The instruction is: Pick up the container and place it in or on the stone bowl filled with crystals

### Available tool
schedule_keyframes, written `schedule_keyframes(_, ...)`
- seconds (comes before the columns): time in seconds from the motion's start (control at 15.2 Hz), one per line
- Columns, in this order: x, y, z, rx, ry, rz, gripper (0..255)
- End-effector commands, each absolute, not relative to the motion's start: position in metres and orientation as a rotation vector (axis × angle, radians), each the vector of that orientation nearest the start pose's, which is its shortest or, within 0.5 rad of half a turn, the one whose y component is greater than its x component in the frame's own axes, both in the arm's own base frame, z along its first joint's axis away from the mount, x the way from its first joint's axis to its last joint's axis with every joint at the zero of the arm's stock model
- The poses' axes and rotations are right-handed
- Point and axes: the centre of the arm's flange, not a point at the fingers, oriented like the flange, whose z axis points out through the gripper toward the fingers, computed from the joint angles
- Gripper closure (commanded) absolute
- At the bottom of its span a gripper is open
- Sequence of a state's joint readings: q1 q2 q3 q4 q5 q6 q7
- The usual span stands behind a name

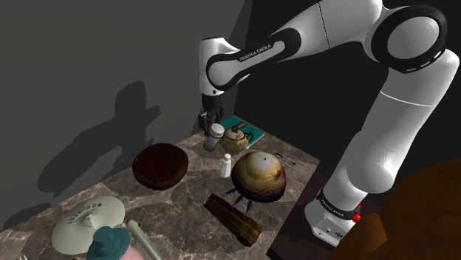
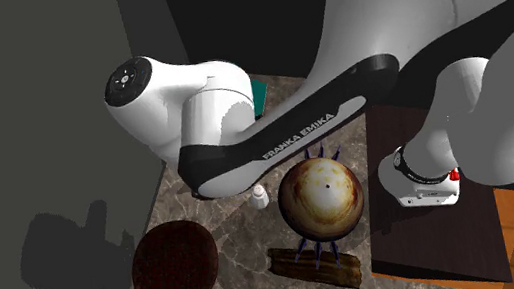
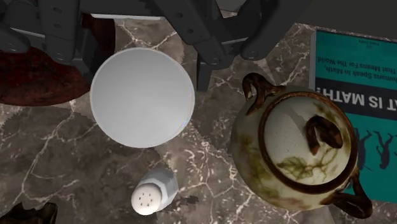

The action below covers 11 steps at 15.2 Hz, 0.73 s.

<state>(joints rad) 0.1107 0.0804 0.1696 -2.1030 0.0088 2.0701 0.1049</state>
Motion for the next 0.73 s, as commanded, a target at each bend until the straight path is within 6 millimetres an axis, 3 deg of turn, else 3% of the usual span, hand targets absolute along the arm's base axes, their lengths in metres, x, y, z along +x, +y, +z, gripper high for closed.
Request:
schedule_keyframes(0.0,0.524,0.151,0.382,-3.126,-0.268,0.179,255)
schedule_keyframes(0.66,0.524,0.151,0.435,-3.126,-0.268,0.179,255)
